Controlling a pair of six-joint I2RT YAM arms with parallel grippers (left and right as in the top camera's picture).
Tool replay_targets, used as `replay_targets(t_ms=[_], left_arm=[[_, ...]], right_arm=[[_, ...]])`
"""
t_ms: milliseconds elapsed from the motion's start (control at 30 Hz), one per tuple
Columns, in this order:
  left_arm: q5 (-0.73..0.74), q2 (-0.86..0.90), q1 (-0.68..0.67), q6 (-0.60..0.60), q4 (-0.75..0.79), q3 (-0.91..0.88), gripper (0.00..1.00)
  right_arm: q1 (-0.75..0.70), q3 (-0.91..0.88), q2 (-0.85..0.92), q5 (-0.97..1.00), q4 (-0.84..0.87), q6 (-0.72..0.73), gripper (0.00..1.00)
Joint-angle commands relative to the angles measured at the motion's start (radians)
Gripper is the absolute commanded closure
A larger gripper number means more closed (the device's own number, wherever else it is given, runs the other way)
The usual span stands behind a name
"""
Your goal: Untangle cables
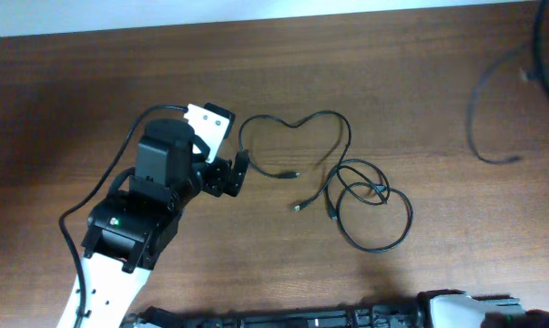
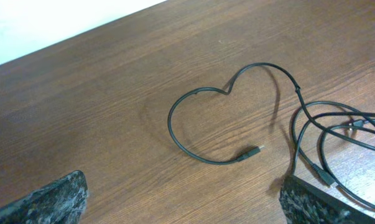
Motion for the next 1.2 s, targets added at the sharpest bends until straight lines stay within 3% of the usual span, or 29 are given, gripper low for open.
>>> replay_targets(t_ms=[0,233,400,700,933,1167], left_arm=[[0.015,-0.005,0.006,0.016,0.002,0.011,0.01],[0.015,-0.005,0.006,0.016,0.002,0.011,0.01],[0.015,-0.005,0.006,0.016,0.002,0.011,0.01],[0.015,-0.005,0.006,0.016,0.002,0.011,0.01],[0.015,-0.005,0.006,0.016,0.002,0.011,0.01],[0.015,-0.005,0.006,0.016,0.002,0.011,0.01]], right_arm=[[-0.135,0.002,0.047,0.042,-0.035,-0.01,0.96],[-0.391,0.001,0.141,0.014,-0.117,0.134,0.96],[-0.541,0.001,0.214,-0.071,-0.119,0.138,0.96],[-0.864,0.001,0.384,-0.584,-0.119,0.156,0.96],[-0.968,0.001,0.442,-0.659,-0.101,0.155,0.96],[-0.981,-0.034,0.447,-0.688,-0.105,0.156,0.96]])
